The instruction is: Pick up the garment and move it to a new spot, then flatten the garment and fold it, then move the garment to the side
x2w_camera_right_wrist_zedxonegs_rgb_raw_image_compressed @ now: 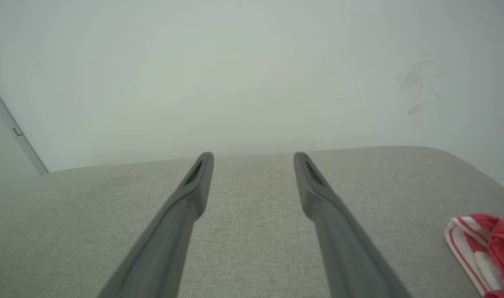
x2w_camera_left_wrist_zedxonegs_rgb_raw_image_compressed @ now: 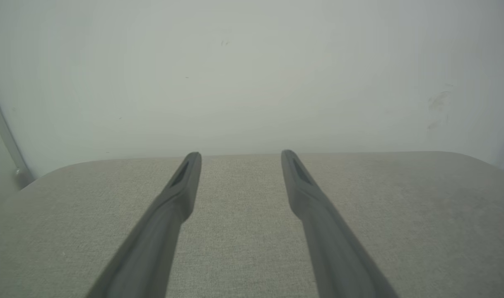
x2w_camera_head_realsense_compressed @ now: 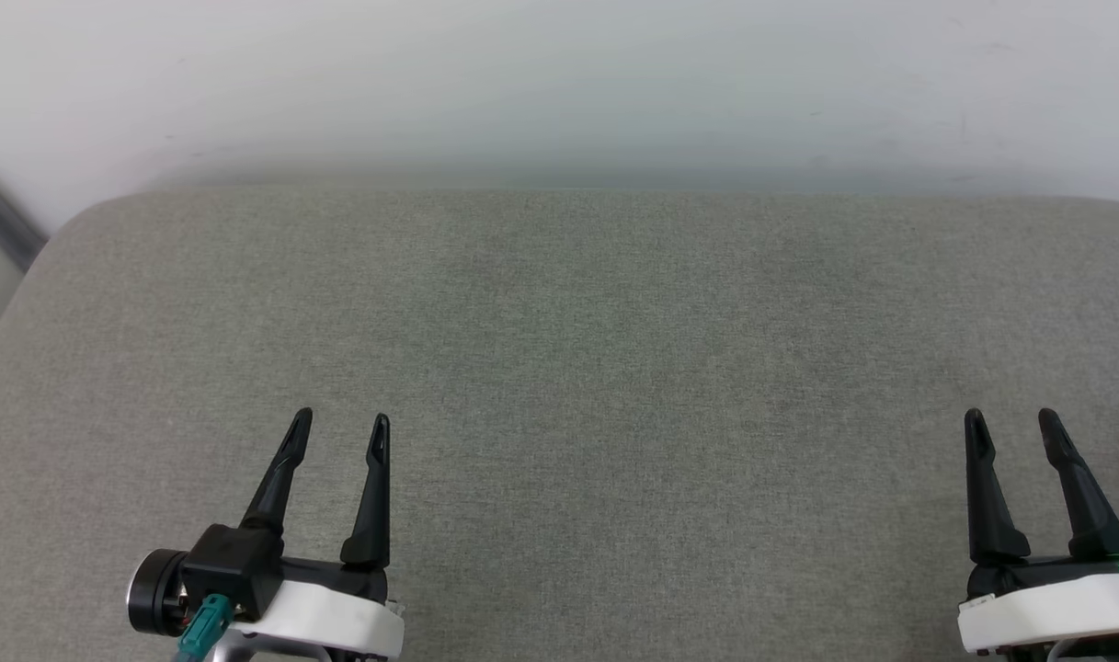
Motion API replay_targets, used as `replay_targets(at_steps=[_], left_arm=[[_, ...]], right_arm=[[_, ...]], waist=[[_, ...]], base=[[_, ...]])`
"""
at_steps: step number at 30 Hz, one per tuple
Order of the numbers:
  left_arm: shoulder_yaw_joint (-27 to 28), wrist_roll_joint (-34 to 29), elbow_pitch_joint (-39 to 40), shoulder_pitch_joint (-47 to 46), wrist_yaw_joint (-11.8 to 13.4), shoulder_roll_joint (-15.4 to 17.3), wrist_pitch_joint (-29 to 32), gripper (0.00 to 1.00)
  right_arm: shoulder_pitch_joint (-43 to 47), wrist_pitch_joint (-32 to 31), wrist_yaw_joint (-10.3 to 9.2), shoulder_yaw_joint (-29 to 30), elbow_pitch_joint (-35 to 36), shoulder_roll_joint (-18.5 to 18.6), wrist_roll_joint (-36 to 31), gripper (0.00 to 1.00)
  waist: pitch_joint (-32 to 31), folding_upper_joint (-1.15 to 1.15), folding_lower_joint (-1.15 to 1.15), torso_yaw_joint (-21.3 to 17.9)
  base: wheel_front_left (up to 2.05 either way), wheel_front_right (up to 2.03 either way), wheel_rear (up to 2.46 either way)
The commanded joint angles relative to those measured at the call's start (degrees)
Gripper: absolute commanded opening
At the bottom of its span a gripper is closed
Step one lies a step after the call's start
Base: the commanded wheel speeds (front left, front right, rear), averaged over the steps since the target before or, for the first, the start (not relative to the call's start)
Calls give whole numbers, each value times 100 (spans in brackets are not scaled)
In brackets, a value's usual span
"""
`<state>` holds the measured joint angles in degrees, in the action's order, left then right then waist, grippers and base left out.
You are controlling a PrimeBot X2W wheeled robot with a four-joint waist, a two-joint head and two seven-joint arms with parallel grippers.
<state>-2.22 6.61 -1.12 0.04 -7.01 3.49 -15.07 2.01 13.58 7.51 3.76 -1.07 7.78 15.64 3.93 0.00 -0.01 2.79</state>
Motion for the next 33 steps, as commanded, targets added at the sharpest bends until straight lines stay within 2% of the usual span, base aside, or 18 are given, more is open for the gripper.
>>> replay_targets(at_steps=[1, 25, 26, 29, 33], left_arm=[[25, -41, 13, 19, -9, -4, -12, 100], [100, 40, -65, 54, -39, -47, -12, 100], [86, 40, -71, 34, -32, -43, 0, 0], [71, 70, -199, 107, -32, -49, 8, 0], [76, 584, -208, 94, -18, -29, 90, 0]], right_arm=[[-94, 39, -4, 23, -44, -43, -18, 100], [-74, 34, -4, 107, 35, -72, -44, 100], [-78, 27, 0, 106, 15, -58, -14, 0], [-25, 18, 0, 90, -121, -78, 18, 0], [-62, -83, 0, 84, -174, -96, 465, 0]], waist=[[9, 0, 1, -6], [-11, 0, 1, -22], [-11, 0, 1, -22], [-12, 0, 1, -23], [-24, 0, 1, -32]], base=[[0, 0, 0], [0, 0, 0], [0, 0, 0], [0, 0, 0], [0, 0, 0]])
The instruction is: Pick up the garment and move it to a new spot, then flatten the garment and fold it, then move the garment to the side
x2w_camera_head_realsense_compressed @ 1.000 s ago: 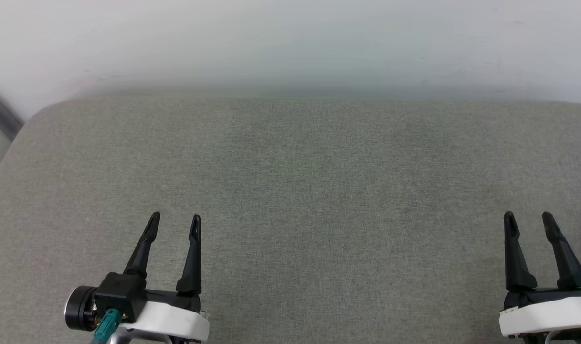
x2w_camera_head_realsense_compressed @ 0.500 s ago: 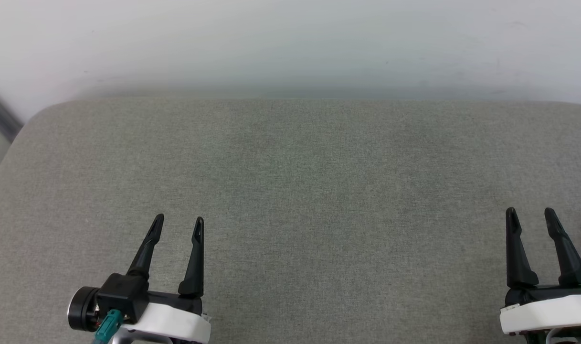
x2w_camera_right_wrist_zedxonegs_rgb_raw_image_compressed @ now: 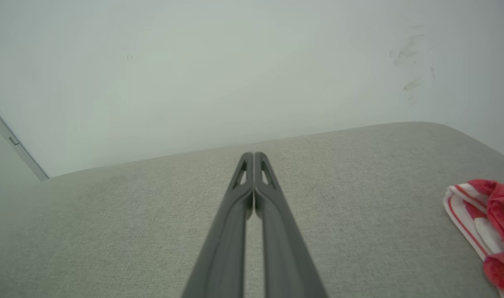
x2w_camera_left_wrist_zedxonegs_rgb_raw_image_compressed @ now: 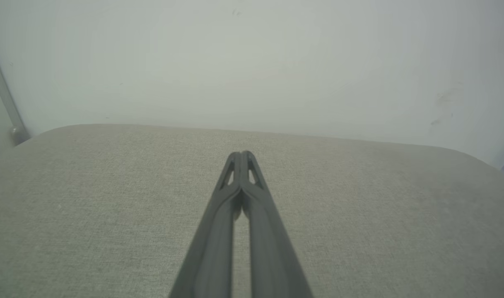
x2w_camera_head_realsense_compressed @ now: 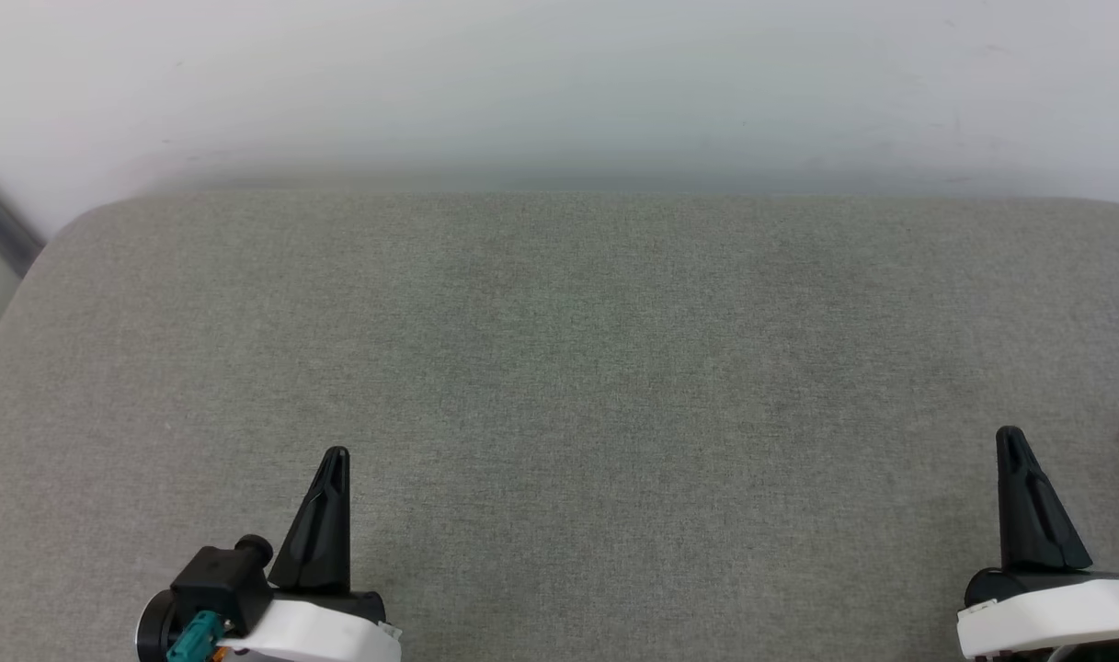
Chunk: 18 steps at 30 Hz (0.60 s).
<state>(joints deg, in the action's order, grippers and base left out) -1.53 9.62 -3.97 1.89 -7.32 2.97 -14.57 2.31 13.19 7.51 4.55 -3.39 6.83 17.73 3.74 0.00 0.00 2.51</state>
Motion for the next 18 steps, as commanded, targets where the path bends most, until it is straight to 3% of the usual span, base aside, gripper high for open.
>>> replay_targets(at_steps=[1, 18], left_arm=[[12, 411, 64, -102, 15, 32, 66, 0], [61, 2201, -208, -289, -1, 124, 410, 0]], right_arm=[[-104, -70, 0, 5, 42, -3, 366, 0], [-283, -447, -1, 10, -196, -54, 1917, 0]], waist=[[-7, 0, 0, -5], [-54, 0, 0, -38]], base=[[0, 0, 0], [0, 0, 0]])
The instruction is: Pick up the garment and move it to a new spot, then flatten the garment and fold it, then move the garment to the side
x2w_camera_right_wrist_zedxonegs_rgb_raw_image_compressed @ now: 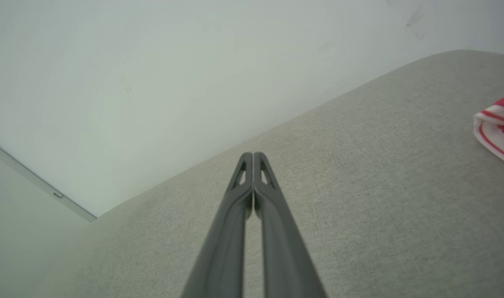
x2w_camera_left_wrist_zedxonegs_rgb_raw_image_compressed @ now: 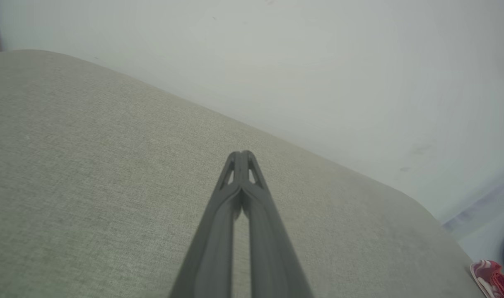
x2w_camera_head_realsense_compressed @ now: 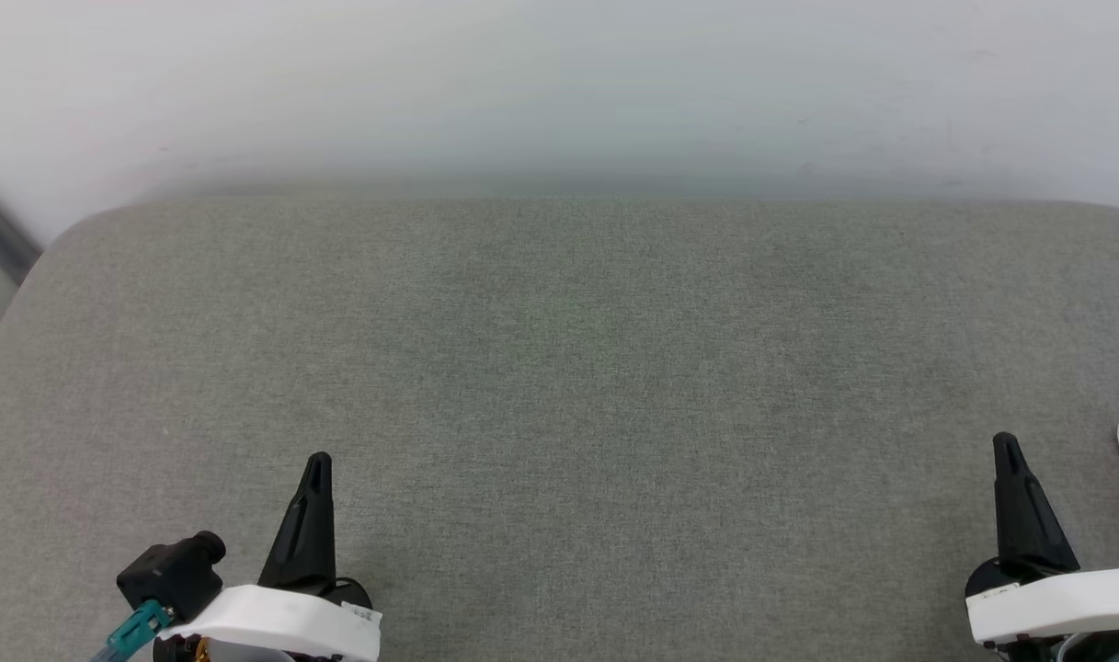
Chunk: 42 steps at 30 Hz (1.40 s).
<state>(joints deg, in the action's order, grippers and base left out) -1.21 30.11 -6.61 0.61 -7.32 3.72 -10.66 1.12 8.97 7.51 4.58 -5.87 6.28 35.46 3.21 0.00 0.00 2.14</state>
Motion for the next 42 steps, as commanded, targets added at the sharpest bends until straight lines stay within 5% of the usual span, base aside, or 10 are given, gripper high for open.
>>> replay_targets(at_steps=[1, 42], left_arm=[[33, 252, 41, -172, -2, 53, 39, 0], [242, 3476, -345, -445, -15, 118, 761, 0]], right_arm=[[-175, -47, -1, 9, 40, -3, 229, 0], [-485, -787, -1, 60, -394, -146, 3082, 0]], waist=[[-4, 0, 0, -3], [-123, 0, 0, -87]], base=[[0, 0, 0], [0, 0, 0]])
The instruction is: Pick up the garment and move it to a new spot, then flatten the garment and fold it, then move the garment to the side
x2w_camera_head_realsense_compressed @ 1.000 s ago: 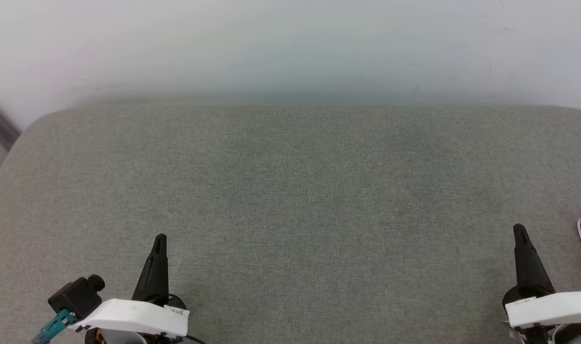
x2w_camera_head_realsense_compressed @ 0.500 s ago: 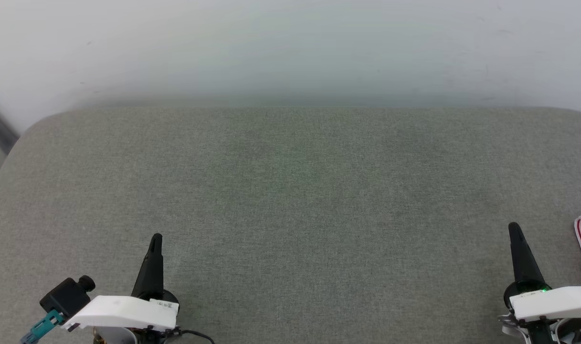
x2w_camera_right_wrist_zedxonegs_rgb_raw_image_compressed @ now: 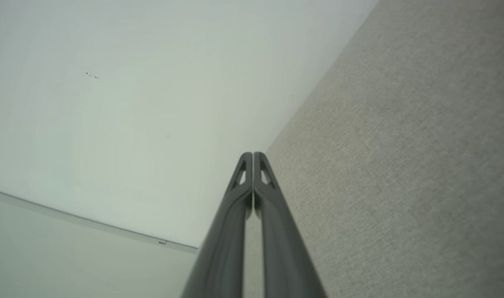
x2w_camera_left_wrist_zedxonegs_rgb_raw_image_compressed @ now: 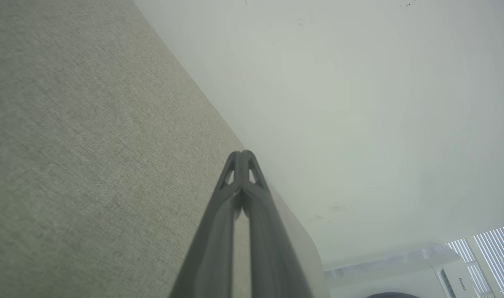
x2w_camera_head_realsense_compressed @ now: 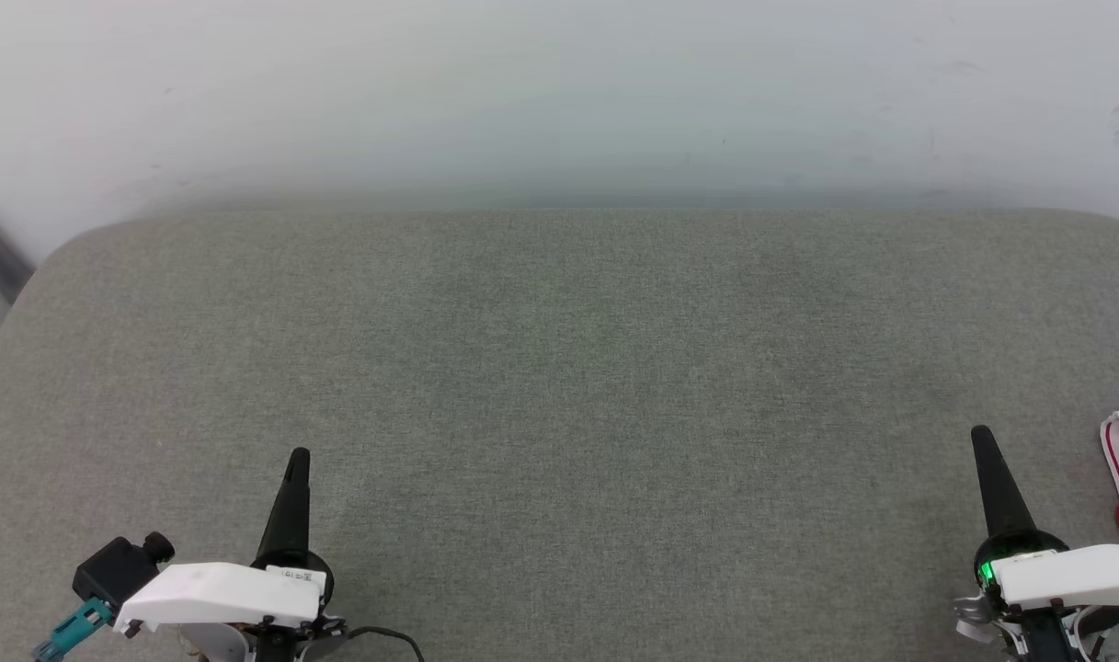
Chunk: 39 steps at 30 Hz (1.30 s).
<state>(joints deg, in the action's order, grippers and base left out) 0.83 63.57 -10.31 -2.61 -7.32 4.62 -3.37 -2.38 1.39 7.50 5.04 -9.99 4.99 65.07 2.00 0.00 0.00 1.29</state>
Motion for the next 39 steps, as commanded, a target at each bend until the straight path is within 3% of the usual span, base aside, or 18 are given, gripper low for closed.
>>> replay_targets(at_steps=[1, 39], left_arm=[[43, 193, 19, -130, -15, 28, 48, 0], [260, 2168, -249, -295, -23, -1, 580, 0]], right_arm=[[-141, -42, 0, 15, 9, -20, 179, 0], [-329, -545, -1, 76, -277, -131, 1967, 0]], waist=[[-6, 0, 0, -4], [-116, 0, 0, -82]], base=[[0, 0, 0], [0, 0, 0]])
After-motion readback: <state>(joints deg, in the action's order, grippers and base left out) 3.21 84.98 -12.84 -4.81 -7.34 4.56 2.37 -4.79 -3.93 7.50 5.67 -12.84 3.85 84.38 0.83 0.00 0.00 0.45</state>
